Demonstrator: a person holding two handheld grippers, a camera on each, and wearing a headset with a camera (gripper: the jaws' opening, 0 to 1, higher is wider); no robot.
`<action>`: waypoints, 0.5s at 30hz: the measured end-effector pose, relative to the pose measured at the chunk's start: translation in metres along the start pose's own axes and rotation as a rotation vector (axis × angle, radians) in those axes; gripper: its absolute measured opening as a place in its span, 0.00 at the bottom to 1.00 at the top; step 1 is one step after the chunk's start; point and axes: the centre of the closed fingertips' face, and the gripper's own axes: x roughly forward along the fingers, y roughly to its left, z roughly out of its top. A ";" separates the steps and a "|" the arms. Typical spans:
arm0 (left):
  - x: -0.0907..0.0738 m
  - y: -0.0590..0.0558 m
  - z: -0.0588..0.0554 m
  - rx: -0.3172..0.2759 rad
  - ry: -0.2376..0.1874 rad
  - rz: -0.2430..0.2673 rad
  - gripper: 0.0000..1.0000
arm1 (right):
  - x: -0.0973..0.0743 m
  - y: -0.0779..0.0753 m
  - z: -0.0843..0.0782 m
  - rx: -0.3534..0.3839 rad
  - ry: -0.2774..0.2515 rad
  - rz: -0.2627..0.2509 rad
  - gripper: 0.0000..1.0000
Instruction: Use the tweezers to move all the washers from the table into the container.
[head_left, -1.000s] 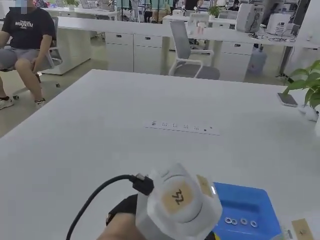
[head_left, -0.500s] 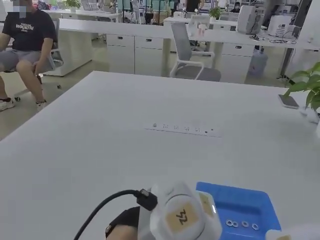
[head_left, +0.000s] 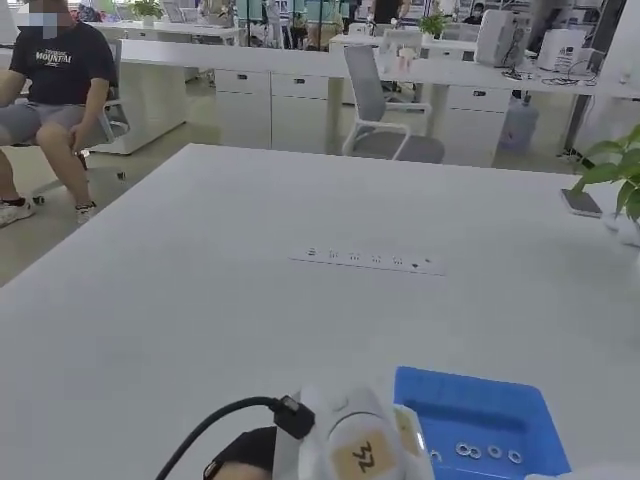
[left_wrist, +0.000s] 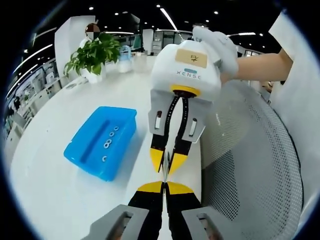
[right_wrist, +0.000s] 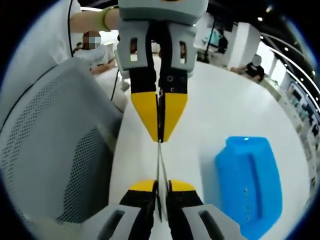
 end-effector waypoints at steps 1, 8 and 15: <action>0.001 0.000 -0.002 -0.003 0.004 0.000 0.00 | 0.001 0.000 0.000 0.012 -0.004 -0.001 0.06; 0.005 0.000 -0.014 -0.028 0.046 -0.007 0.00 | 0.005 0.000 0.002 0.117 -0.053 -0.006 0.08; 0.009 -0.001 -0.025 -0.038 0.083 -0.018 0.00 | 0.010 0.001 0.002 0.174 -0.082 -0.009 0.09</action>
